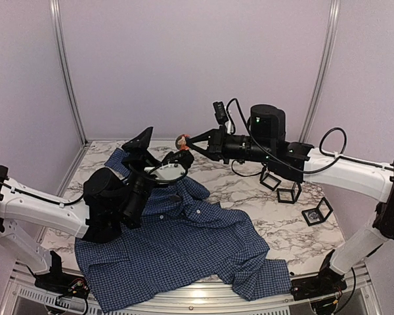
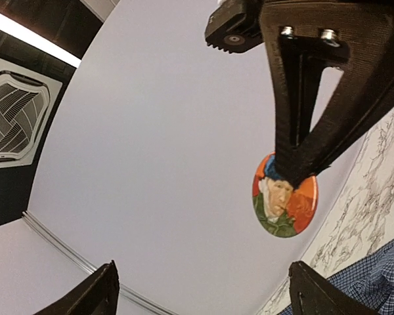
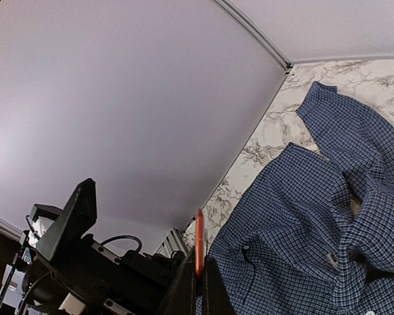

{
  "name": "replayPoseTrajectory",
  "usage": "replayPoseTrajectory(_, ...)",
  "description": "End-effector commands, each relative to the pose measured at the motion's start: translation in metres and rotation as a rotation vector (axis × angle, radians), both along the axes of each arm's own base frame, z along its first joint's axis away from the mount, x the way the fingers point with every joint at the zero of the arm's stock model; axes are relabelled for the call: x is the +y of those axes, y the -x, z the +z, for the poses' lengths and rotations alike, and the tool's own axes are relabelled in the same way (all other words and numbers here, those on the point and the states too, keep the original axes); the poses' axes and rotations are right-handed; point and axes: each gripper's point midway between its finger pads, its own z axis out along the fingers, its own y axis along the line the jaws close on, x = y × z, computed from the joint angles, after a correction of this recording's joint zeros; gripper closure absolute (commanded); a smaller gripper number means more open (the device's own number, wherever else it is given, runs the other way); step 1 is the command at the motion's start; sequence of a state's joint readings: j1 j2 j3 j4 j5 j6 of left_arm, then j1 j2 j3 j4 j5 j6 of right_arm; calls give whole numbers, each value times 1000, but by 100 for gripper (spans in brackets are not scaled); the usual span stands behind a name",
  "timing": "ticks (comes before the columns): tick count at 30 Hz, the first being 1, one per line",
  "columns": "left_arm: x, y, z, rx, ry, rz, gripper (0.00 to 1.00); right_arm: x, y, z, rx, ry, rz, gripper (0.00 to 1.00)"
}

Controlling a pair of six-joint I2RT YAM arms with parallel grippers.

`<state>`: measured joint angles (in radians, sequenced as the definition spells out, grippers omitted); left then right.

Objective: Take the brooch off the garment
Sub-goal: Place the brooch in the brooch box.

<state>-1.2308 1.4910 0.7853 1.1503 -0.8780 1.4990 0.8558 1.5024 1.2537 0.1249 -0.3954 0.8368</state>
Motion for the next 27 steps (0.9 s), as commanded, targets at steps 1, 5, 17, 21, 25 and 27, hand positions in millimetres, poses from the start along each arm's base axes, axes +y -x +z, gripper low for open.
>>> replayPoseTrajectory(1, 16, 3, 22, 134, 234, -20, 5, -22, -11, 7, -49, -11, -84, 100)
replayPoseTrajectory(5, 19, 5, 26, 246, 350, -81, 1, -38, -19, -1, -59, 11, -139, 100)
replayPoseTrajectory(17, 27, 6, 17, 529, 637, -246, 1, -102, -39, -42, -30, 126, -356, 100)
replayPoseTrajectory(21, 36, -1, 12, 612, 699, -281, 1, -130, -41, -60, 15, 171, -428, 100)
replayPoseTrajectory(25, 45, -7, 11, 679, 747, -310, 1, -167, -41, -89, 95, 235, -525, 100)
replayPoseTrajectory(27, 49, -9, 9, 700, 764, -318, 1, -186, -41, -101, 130, 248, -571, 100)
